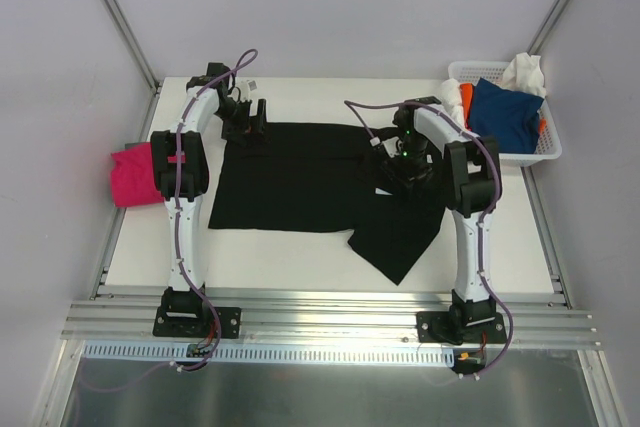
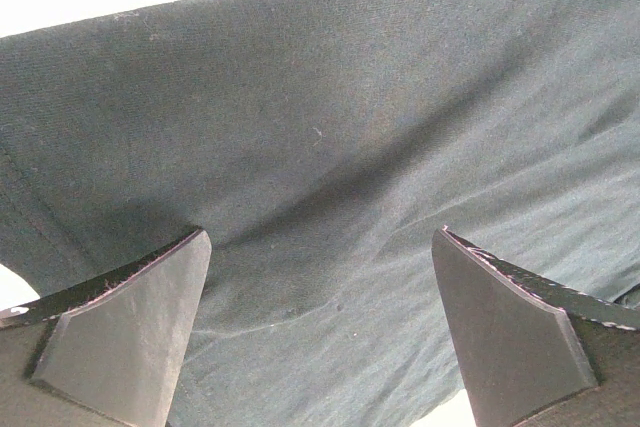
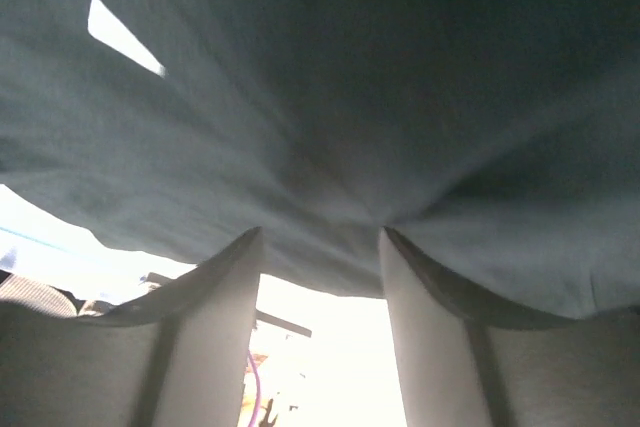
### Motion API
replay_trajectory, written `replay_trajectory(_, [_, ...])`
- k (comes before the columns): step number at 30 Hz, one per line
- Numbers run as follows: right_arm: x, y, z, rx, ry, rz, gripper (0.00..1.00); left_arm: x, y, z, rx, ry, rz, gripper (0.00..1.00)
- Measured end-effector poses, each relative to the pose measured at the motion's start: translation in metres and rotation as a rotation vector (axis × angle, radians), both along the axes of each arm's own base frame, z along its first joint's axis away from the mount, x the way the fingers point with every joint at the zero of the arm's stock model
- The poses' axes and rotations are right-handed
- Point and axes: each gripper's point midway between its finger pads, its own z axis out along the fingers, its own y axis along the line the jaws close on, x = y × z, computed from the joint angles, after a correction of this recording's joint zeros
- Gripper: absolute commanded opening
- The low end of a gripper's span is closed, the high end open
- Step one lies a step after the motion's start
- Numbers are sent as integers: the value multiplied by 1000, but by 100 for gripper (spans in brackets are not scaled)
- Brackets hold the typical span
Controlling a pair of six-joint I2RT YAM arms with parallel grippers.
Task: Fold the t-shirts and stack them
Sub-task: Fold the tshirt
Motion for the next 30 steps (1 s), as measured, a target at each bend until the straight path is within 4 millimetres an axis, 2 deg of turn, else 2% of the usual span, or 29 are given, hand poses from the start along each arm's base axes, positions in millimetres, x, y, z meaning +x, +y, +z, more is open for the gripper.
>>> replay_trajectory(2, [1, 3, -8, -3, 14, 11, 42, 0, 0, 0, 0, 0, 1, 96])
replay_trajectory(8, [1, 1, -12, -19, 26, 17, 30, 0, 0, 0, 1, 0, 1, 96])
replay_trajectory(9, [2, 1, -12, -20, 25, 18, 21, 0, 0, 0, 1, 0, 1, 96])
replay_trajectory(11, [3, 0, -13, -23, 19, 24, 11, 0, 0, 0, 1, 0, 1, 96])
replay_trajectory(12, [4, -1, -14, -26, 15, 26, 1, 0, 0, 0, 1, 0, 1, 96])
replay_trajectory(21, [4, -8, -11, -57, -6, 35, 1, 0, 0, 0, 0, 0, 1, 96])
replay_trajectory(30, [-4, -17, 17, -78, -69, 43, 1, 0, 0, 0, 0, 0, 2, 96])
